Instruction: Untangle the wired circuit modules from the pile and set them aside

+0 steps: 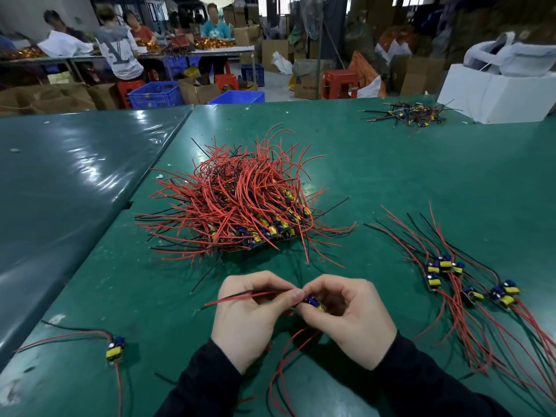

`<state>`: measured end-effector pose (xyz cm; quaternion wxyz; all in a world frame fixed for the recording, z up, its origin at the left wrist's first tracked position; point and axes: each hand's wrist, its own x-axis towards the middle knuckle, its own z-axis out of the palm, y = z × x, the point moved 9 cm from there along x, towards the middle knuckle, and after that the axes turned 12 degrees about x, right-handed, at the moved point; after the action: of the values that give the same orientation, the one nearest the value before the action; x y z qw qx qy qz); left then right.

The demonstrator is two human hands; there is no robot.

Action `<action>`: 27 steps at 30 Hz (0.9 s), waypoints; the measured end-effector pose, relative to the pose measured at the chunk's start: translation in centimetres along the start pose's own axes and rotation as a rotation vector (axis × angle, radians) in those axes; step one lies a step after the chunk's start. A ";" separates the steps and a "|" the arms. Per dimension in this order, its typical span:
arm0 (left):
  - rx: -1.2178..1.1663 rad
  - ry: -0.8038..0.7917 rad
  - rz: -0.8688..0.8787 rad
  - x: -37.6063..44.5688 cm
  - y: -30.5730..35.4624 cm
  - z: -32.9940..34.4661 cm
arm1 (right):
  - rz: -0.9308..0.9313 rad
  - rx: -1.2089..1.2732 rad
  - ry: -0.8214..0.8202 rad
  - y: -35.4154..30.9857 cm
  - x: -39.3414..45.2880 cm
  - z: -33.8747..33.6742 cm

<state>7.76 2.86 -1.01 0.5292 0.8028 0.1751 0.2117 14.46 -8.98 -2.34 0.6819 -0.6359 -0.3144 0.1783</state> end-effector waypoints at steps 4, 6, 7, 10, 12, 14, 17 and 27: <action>-0.282 -0.062 -0.204 0.1 -1.7 0.3 | -0.034 0.035 0.005 -0.7 0.2 -0.1; -0.372 -0.095 -0.260 0.3 -2.1 0.4 | -0.042 0.041 0.027 -0.8 0.3 -0.4; -0.390 -0.119 -0.260 0.4 -2.1 0.5 | -0.044 0.047 0.038 -0.9 0.3 -0.6; -0.435 -0.174 -0.243 0.6 -1.5 0.2 | -0.038 0.069 0.048 -0.9 0.4 -0.7; -0.468 -0.183 -0.263 0.6 -1.4 0.0 | -0.032 0.074 0.033 -0.8 0.4 -0.5; -0.557 -0.212 -0.318 0.4 -1.5 0.5 | -0.041 0.070 0.016 -0.9 0.4 -0.4; -0.784 -0.286 -0.501 -0.3 -2.0 1.8 | -0.084 0.030 -0.029 -1.4 0.3 -0.1; -0.920 -0.370 -0.589 -0.8 -1.4 1.5 | -0.186 -0.096 -0.110 -2.2 -0.3 1.0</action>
<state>7.74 1.83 -2.98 0.8823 0.4313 0.1856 -0.0340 13.23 -8.69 -0.30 0.6460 -0.6250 -0.4173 0.1338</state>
